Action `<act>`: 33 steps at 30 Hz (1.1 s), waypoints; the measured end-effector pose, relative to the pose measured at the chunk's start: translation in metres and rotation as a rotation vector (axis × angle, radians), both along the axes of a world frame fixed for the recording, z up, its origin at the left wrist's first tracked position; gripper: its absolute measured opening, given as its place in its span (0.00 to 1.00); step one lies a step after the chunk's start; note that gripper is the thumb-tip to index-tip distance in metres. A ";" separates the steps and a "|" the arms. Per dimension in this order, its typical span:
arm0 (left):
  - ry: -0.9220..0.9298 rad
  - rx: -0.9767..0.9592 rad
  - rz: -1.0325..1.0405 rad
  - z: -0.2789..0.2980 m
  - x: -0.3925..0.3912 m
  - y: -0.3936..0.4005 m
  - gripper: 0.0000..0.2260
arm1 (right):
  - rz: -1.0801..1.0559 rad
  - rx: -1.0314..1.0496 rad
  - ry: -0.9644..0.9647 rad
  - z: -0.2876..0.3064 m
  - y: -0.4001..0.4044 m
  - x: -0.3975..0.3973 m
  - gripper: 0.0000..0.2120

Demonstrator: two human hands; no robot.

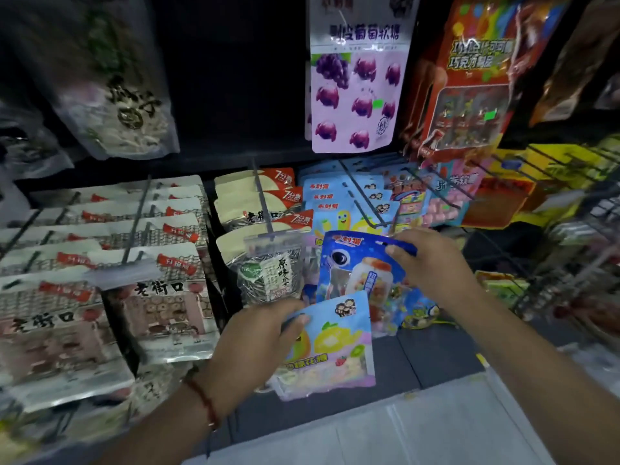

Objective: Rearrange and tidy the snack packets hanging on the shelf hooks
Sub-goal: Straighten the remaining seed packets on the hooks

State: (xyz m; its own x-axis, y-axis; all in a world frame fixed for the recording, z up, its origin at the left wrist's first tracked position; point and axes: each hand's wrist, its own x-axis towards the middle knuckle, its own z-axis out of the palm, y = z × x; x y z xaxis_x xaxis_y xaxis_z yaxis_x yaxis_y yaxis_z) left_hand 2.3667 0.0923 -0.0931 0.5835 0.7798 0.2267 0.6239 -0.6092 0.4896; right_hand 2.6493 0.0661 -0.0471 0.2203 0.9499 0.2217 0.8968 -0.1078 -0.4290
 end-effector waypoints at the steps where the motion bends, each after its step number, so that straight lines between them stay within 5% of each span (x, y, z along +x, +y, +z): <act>1: -0.018 -0.009 -0.009 0.002 -0.001 0.003 0.11 | -0.010 0.013 -0.004 0.003 -0.009 -0.005 0.10; 12: 0.074 0.058 -0.080 0.018 0.030 0.030 0.13 | -0.118 0.175 -0.159 0.060 -0.119 0.012 0.05; 17: 0.117 0.037 -0.035 0.022 0.056 0.042 0.11 | -0.086 0.210 -0.173 0.084 -0.161 0.049 0.14; 27: -0.298 -0.208 0.082 0.037 0.139 0.060 0.08 | 0.025 0.168 0.004 0.060 -0.154 0.076 0.12; 33: -0.363 -0.198 0.206 0.035 0.164 0.072 0.07 | 0.061 0.111 0.025 0.037 -0.130 0.077 0.08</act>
